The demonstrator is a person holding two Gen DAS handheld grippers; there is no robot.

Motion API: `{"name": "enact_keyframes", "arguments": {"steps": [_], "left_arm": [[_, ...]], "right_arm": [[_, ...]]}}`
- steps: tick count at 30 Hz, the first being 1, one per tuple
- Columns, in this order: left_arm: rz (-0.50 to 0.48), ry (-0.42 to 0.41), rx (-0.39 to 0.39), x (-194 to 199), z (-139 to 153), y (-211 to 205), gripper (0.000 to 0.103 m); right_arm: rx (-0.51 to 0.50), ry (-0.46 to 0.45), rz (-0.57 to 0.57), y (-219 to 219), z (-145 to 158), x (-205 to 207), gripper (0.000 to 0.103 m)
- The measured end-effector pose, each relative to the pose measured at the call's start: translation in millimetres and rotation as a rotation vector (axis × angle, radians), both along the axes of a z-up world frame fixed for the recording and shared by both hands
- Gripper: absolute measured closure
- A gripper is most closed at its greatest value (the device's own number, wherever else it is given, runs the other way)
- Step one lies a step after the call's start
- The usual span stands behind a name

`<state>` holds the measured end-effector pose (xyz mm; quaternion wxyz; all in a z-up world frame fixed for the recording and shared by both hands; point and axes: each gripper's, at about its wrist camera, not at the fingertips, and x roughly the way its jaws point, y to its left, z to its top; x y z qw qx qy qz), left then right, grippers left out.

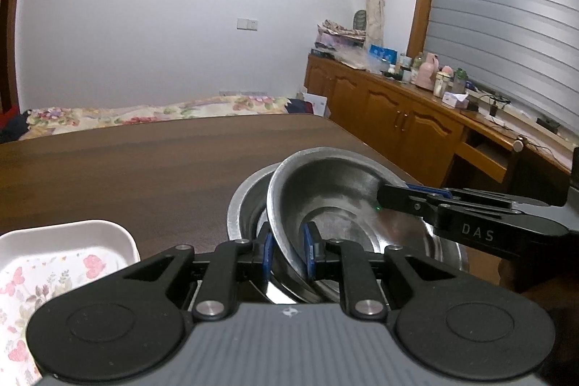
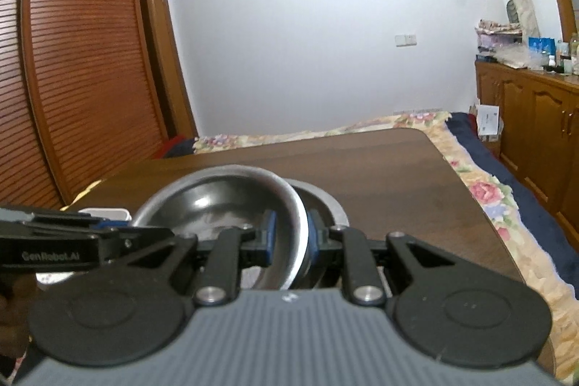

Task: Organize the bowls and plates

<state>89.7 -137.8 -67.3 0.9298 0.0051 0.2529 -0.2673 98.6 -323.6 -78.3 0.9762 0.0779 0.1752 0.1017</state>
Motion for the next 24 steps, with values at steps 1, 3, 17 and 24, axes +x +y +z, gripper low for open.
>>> {"name": "enact_keyframes", "arguments": {"steps": [1,3,17,24], "left_arm": [[0.005,-0.010,0.006,-1.7,-1.0,-0.8,0.085],[0.018,-0.024,0.011,-3.9,-2.9,-2.4,0.085],[0.076,-0.047,-0.021,-5.4,2.4,0.7,0.084],[0.118,-0.099,-0.018,-11.8,7.1,7.2,0.044]], "right_arm": [[-0.001,-0.008,-0.004,-0.1,-0.3,-0.2,0.082],[-0.017,-0.026,-0.007,2.0,-1.6,-1.7,0.082],[-0.085,-0.057,0.003,5.1,8.4,-2.9,0.082],[-0.077,-0.067,-0.015,-0.2,12.6,-8.4,0.065]]}}
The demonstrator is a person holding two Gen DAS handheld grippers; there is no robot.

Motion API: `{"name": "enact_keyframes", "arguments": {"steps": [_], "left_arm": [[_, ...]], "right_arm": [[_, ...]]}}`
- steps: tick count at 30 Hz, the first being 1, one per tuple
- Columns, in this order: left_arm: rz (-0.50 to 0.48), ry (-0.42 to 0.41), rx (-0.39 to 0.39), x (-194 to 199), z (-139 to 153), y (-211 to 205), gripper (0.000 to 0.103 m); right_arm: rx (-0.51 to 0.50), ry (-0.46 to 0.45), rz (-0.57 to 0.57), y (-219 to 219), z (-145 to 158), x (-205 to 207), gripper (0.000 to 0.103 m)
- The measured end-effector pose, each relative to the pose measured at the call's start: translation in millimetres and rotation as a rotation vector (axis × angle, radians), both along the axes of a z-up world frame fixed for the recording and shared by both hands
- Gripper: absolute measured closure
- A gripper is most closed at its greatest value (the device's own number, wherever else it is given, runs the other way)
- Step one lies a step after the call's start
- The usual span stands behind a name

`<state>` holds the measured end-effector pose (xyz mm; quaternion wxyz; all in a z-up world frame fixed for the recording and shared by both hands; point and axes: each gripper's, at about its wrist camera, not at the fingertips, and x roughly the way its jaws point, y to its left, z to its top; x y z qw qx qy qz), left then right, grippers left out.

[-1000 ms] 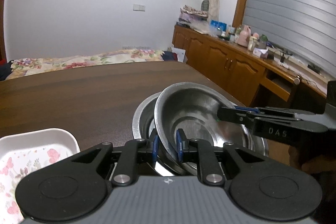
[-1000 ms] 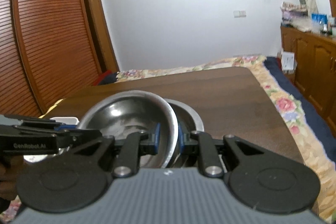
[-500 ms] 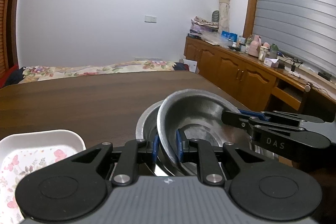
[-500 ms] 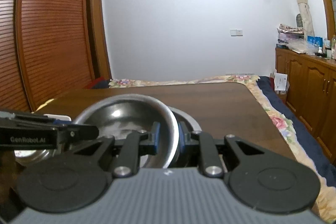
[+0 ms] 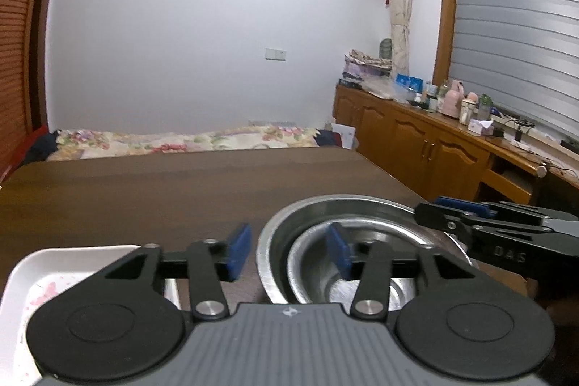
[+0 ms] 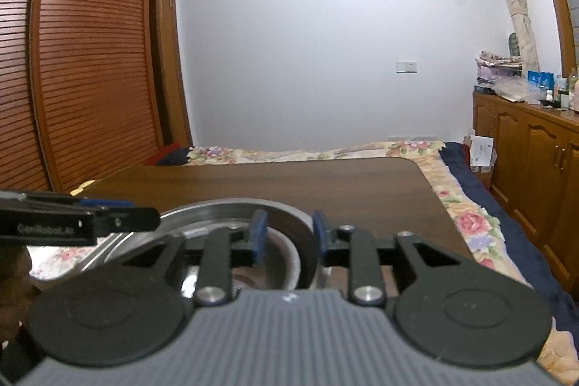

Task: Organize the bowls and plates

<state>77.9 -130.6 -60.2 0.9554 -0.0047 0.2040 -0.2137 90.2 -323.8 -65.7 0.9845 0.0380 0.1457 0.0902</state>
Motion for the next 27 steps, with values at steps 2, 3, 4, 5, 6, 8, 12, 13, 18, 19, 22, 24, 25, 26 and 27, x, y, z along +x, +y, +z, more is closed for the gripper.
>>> {"name": "enact_keyframes", "arguments": {"steps": [2,3,4,5,6,8,12,13,18,19,22,24,25,26,27], "left_arm": [[0.022,-0.014,0.008,-1.1,-1.4,1.5,0.033],[0.029,-0.018,0.013,-1.4,-2.7,2.5,0.030],[0.032,-0.019,0.018,-1.8,-3.9,2.4,0.030],[0.034,-0.015,0.026,-1.9,-5.8,2.0,0.029],[0.033,-0.011,0.032,-1.9,-7.6,1.2,0.029],[0.033,-0.002,0.041,-1.5,-11.1,0.2,0.029],[0.030,0.017,0.041,-0.9,-16.9,-2.1,0.029],[0.030,0.020,0.041,-0.6,-18.2,-2.1,0.029],[0.024,0.044,0.037,2.2,-22.5,-3.9,0.036],[0.026,0.051,0.036,3.0,-23.7,-4.2,0.041],[0.029,0.070,0.026,5.5,-26.4,-4.5,0.049],[0.029,0.072,0.022,5.6,-27.5,-5.3,0.054],[0.029,0.072,0.024,5.7,-27.8,-5.0,0.057],[0.028,0.072,0.024,5.7,-28.4,-4.9,0.059],[0.025,0.074,0.025,5.7,-28.9,-5.2,0.063]], "right_arm": [[0.002,-0.001,-0.010,-1.4,-1.2,0.0,0.057],[0.003,0.000,-0.015,-2.0,-2.4,0.3,0.051],[0.005,0.002,-0.021,-2.4,-3.8,1.3,0.049],[0.006,0.002,-0.027,-2.5,-6.0,1.6,0.044],[0.008,0.005,-0.036,-3.3,-8.4,2.4,0.040],[0.011,0.010,-0.048,-3.2,-11.7,3.9,0.035],[0.029,0.024,-0.047,-1.7,-18.5,4.3,0.034],[0.032,0.027,-0.044,-1.4,-19.7,4.6,0.034],[0.061,0.049,-0.029,0.1,-25.9,9.2,0.034],[0.064,0.054,-0.025,0.3,-27.2,10.6,0.034],[0.077,0.047,-0.016,0.5,-26.1,10.8,0.034],[0.074,0.047,-0.009,1.6,-26.1,11.6,0.034],[0.071,0.050,-0.006,2.6,-26.7,12.0,0.034],[0.069,0.054,-0.005,3.4,-27.0,12.3,0.034],[0.068,0.053,-0.006,4.0,-27.1,11.7,0.038]]}}
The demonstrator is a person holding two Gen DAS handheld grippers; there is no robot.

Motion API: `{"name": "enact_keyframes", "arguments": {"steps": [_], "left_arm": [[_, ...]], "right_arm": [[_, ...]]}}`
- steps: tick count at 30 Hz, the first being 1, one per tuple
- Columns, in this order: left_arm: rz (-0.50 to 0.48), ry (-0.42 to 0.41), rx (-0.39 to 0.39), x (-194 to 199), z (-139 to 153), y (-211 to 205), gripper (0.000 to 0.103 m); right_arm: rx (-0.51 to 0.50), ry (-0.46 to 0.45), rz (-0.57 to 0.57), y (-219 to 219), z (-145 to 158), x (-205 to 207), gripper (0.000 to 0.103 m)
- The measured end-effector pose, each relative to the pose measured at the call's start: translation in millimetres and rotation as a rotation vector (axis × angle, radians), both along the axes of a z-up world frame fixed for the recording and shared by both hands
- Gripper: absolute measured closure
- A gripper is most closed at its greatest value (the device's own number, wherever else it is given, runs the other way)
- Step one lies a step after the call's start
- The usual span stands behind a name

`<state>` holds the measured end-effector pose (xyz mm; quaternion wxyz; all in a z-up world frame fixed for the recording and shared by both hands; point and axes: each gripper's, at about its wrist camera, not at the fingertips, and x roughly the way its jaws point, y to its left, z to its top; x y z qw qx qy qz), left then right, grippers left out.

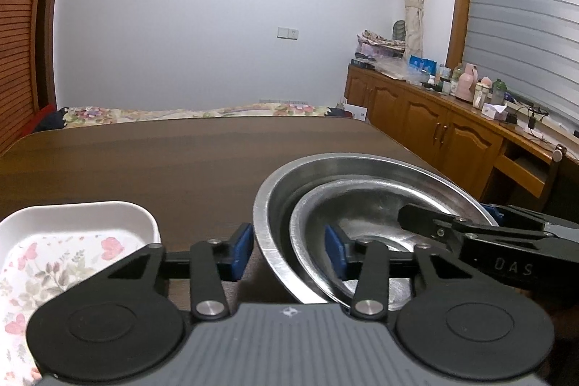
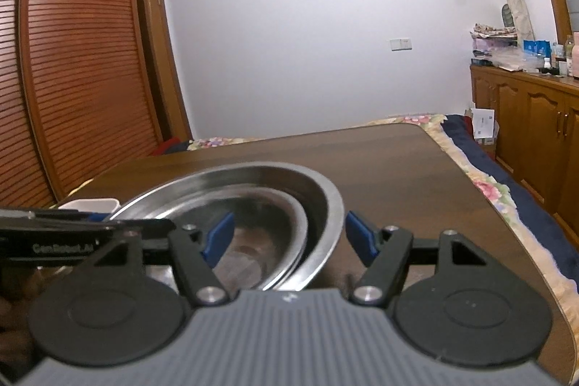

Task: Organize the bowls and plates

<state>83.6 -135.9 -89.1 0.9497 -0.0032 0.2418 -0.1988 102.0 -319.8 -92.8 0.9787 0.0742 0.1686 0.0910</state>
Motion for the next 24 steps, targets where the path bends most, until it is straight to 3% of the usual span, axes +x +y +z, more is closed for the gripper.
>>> {"name": "enact_keyframes", "arguments": {"steps": [1,9,24], "left_arm": [[-0.004,0.002,0.000,-1.5,-0.7,-0.9,0.067],[0.006,-0.005,-0.010,-6.8,0.1,-2.3,0.072],[-0.006,-0.060,-0.041,-13.1,35.4,9.7,0.072]], "right_arm": [[-0.001,-0.002,0.001,0.9,-0.1,-0.9,0.040],[-0.008,0.012,-0.011,4.4,-0.3,-2.5,0.062],[0.002,-0.020,-0.023,13.1,29.4,-10.1,0.064]]}}
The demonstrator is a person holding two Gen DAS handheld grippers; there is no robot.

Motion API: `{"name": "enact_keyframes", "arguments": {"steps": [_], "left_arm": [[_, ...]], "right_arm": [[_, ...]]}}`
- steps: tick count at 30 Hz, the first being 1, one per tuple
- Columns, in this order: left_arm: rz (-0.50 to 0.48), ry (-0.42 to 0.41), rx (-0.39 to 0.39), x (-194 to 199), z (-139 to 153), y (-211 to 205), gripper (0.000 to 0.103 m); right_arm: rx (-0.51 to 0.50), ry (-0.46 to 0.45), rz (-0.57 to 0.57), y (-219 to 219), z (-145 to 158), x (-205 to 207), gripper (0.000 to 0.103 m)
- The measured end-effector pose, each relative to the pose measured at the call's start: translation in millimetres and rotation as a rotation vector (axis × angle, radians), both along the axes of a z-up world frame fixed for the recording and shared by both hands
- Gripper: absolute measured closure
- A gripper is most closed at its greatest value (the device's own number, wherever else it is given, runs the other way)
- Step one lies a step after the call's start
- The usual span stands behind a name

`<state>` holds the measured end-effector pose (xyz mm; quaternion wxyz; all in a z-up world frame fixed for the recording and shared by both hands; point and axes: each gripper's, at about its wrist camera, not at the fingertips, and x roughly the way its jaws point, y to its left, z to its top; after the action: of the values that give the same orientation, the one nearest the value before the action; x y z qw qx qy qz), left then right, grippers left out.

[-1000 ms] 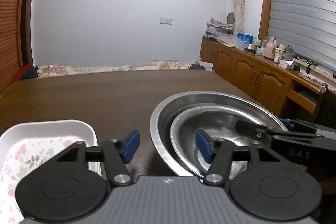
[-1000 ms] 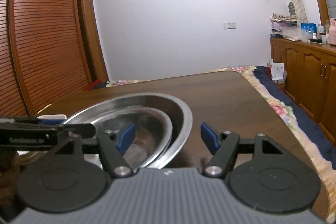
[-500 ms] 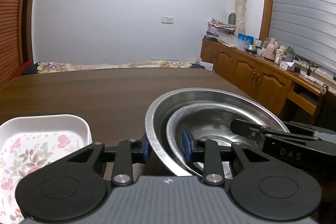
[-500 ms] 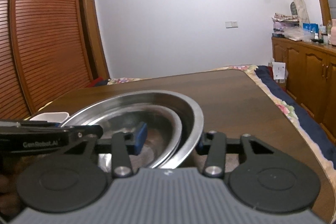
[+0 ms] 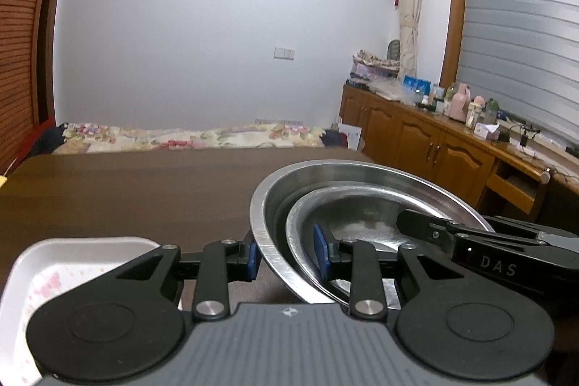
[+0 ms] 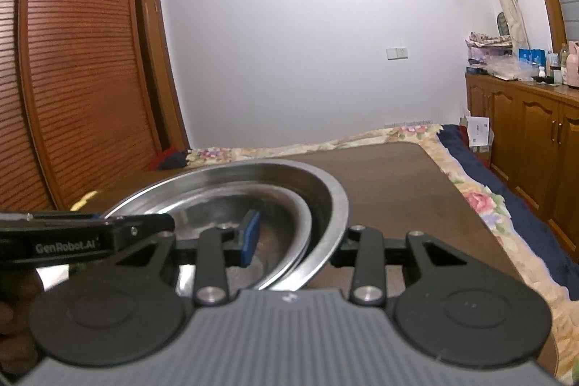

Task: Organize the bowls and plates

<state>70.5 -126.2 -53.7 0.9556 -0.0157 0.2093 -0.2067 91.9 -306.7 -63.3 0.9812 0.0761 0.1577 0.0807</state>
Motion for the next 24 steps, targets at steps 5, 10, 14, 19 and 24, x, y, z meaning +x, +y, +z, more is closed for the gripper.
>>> {"name": "enact_keyframes", "arguments": {"steps": [5,10,14,19,24], "left_arm": [[-0.009,-0.011,-0.014,0.1,17.5,10.6,0.072],[-0.012,-0.030,-0.015,-1.8,33.2,20.9,0.072],[-0.013,-0.044,-0.011,-1.6,45.0,30.4,0.072],[-0.005,-0.054,-0.006,2.3,58.6,43.6,0.072],[0.017,-0.057,-0.003,3.1,66.8,59.0,0.072]], "right_arm": [[0.026,-0.003,0.009,3.5,11.7,3.3,0.064],[0.027,-0.021,0.010,11.3,23.3,3.6,0.064],[0.031,-0.032,0.013,18.0,31.0,5.8,0.064],[0.033,-0.041,0.026,27.0,38.4,11.4,0.064],[0.029,-0.051,0.052,38.6,44.5,17.9,0.064]]}}
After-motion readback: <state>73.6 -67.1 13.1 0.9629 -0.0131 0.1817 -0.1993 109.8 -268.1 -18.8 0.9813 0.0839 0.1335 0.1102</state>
